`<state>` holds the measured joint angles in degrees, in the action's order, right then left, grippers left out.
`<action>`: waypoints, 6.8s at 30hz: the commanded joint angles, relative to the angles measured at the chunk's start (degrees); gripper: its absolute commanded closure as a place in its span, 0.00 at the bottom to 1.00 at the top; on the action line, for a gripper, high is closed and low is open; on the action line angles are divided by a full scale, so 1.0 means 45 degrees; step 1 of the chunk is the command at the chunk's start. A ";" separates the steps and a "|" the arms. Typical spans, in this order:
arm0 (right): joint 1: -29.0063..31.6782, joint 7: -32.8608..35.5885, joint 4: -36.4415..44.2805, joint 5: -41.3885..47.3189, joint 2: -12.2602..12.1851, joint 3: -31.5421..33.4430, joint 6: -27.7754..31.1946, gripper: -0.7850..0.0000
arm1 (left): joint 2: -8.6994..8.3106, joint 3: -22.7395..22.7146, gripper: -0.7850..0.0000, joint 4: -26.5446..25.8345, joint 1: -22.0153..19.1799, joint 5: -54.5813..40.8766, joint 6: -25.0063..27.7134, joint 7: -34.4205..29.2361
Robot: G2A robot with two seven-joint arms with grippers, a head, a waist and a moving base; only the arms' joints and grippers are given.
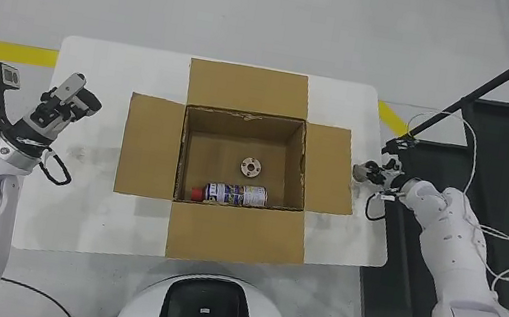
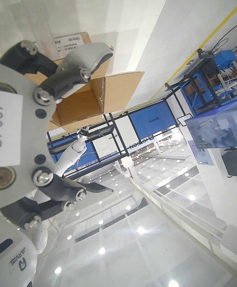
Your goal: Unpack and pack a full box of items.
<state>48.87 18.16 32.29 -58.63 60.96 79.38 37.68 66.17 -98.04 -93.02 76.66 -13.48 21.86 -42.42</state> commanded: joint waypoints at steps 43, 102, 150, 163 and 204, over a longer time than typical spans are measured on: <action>0.6758 -0.0736 1.5075 -0.0007 -0.1365 0.2519 0.0749 1.00 | 0.0000 0.0000 0.00 0.0000 0.0000 -0.0001 0.0000 0.0000; -0.3982 0.1783 0.5370 0.0973 0.2736 -1.0909 0.1271 1.00 | 0.0000 0.0000 0.00 0.0000 0.0000 -0.0001 0.0000 0.0000; -0.3107 -0.3465 0.5260 -0.0147 0.2471 -0.8771 0.4517 0.00 | 0.0000 0.0000 0.00 0.0000 0.0000 -0.0001 0.0000 0.0000; 0.4461 0.1967 1.2750 0.6035 -0.0730 -0.1900 0.3315 0.00 | -0.0130 0.0083 0.00 0.0460 -0.0242 0.1010 -0.0182 -0.0531; 0.8285 0.3760 1.1500 1.2141 -0.1779 0.3960 0.0829 0.00 | 0.0333 0.4345 0.00 0.5072 -0.3489 -0.1198 0.1698 -0.2166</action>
<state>86.29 33.79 85.31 -6.12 53.07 96.77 42.03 67.74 -78.49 -68.68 60.66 -18.81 29.71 -51.84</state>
